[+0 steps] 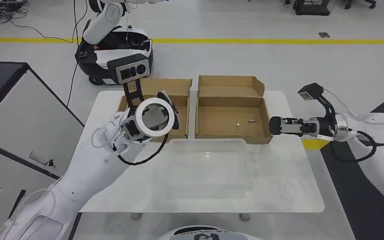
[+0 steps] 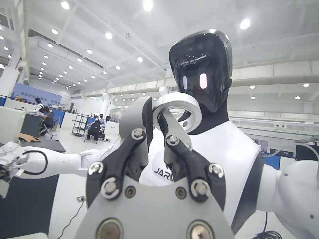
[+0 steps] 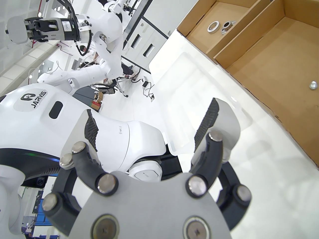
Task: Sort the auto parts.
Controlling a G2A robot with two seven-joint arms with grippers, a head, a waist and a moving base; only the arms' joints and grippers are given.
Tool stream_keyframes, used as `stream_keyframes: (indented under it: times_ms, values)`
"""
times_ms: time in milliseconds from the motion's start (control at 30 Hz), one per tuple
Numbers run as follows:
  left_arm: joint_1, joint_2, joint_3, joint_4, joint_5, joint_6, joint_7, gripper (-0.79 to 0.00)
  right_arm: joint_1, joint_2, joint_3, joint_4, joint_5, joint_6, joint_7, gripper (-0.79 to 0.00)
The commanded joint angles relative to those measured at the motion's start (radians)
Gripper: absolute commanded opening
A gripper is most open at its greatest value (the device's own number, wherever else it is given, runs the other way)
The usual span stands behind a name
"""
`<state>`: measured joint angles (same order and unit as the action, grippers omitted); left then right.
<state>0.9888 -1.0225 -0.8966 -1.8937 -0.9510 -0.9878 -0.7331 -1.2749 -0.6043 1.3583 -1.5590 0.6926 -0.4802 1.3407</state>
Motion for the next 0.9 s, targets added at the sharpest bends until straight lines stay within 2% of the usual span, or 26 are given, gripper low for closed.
stream_keyframes:
  times_ms: [0, 233, 400, 633, 867]
  values:
    - [0.014, -0.005, -0.006, -0.017, -0.027, 0.0, 0.03, -0.785, 0.0, 0.0, 0.0, 0.0, 0.0, 0.0, 0.0, 0.0]
    - [0.031, -0.022, -0.017, -0.042, -0.199, 0.0, -0.021, -0.785, 0.0, 0.0, 0.0, 0.0, 0.0, 0.0, 0.0, 0.0]
    - [0.038, -0.032, -0.039, -0.016, -0.229, 0.017, -0.079, -0.785, 0.0, 0.0, 0.0, 0.0, 0.0, 0.0, 0.0, 0.0]
    - [0.045, -0.04, -0.085, 0.042, -0.046, 0.06, -0.077, -0.785, 0.0, 0.0, 0.0, 0.0, 0.0, 0.0, 0.0, 0.0]
    - [0.065, -0.05, -0.116, 0.03, 0.161, 0.109, 0.002, -0.785, 0.0, 0.0, 0.0, 0.0, 0.0, 0.0, 0.0, 0.0]
